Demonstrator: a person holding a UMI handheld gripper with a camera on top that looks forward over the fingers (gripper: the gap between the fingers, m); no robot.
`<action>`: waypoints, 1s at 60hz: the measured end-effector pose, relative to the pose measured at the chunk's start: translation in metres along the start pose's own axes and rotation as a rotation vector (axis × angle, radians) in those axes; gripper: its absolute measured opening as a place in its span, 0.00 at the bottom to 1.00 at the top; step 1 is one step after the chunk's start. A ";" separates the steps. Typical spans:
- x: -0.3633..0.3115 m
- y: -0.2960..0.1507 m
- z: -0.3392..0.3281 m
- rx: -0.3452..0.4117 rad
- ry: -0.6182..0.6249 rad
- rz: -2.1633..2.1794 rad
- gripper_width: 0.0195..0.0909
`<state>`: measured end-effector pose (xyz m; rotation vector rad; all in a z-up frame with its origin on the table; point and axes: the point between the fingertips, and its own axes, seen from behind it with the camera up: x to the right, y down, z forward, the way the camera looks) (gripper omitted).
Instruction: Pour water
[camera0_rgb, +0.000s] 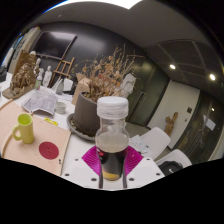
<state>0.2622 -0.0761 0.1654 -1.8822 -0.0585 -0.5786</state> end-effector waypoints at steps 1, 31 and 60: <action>-0.001 -0.007 0.000 0.008 0.013 -0.030 0.09; -0.143 -0.135 0.035 0.272 0.189 -1.129 0.09; -0.211 -0.116 0.053 0.272 0.149 -1.392 0.09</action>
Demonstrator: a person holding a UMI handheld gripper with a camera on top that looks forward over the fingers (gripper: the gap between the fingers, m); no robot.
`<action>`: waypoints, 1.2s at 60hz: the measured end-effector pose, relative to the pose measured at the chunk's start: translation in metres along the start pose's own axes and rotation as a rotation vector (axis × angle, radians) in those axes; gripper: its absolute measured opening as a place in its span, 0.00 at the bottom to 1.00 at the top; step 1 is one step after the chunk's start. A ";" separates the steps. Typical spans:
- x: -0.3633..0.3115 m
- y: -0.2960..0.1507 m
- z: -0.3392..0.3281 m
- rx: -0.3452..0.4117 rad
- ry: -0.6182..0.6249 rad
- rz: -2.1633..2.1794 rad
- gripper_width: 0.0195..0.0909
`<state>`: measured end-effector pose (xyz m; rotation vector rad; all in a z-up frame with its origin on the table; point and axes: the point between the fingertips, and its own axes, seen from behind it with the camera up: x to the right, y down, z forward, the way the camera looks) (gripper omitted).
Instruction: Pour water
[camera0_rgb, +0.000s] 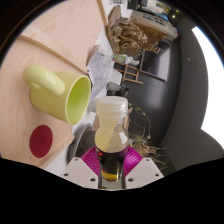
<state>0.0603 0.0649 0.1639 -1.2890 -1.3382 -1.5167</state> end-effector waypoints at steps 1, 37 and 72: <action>0.003 0.002 0.000 -0.004 -0.001 0.021 0.09; -0.041 -0.012 -0.027 -0.068 -0.429 1.576 0.09; -0.113 -0.018 -0.019 -0.129 -0.469 1.755 0.33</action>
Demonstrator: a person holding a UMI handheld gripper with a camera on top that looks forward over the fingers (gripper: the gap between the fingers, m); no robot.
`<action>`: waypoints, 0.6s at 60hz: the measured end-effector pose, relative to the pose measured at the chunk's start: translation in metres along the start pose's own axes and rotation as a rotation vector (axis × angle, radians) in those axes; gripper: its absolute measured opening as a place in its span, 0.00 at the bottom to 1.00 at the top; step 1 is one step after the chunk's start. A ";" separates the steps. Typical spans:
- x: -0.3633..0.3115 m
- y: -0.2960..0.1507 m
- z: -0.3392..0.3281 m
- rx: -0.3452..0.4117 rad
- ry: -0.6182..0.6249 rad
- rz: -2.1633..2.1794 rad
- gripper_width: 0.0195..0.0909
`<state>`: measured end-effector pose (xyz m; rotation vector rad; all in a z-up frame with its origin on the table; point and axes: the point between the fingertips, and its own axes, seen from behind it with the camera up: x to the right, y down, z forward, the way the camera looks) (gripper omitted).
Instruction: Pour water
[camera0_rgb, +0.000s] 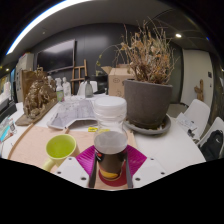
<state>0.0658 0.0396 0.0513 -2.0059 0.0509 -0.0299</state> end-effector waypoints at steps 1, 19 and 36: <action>0.000 0.001 -0.001 -0.010 -0.001 0.003 0.35; 0.010 -0.025 -0.103 -0.065 0.064 0.007 0.93; -0.024 -0.022 -0.256 -0.194 0.133 0.019 0.93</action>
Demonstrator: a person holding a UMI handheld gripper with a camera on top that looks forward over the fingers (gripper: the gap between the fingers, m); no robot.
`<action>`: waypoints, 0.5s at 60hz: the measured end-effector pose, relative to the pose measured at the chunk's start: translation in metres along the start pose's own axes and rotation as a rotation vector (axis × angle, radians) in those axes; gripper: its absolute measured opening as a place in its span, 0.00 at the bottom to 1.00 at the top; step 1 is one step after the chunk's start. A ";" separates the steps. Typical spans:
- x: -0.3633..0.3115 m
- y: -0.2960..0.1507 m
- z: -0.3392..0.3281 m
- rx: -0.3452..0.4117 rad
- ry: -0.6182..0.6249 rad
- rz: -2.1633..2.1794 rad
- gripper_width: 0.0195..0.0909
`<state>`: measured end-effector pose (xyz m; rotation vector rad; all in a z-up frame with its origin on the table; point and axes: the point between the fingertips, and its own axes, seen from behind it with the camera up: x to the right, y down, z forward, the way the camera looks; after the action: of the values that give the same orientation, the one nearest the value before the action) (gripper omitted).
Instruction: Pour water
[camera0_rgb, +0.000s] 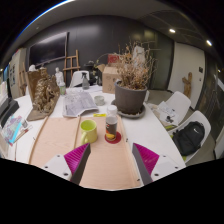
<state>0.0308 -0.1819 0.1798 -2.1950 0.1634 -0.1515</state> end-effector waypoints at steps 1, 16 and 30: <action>-0.003 0.001 -0.007 0.000 -0.001 0.002 0.93; -0.028 0.018 -0.062 -0.006 0.034 0.043 0.93; -0.033 0.031 -0.069 -0.020 0.045 -0.004 0.93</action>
<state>-0.0151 -0.2492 0.1935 -2.2124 0.1868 -0.2027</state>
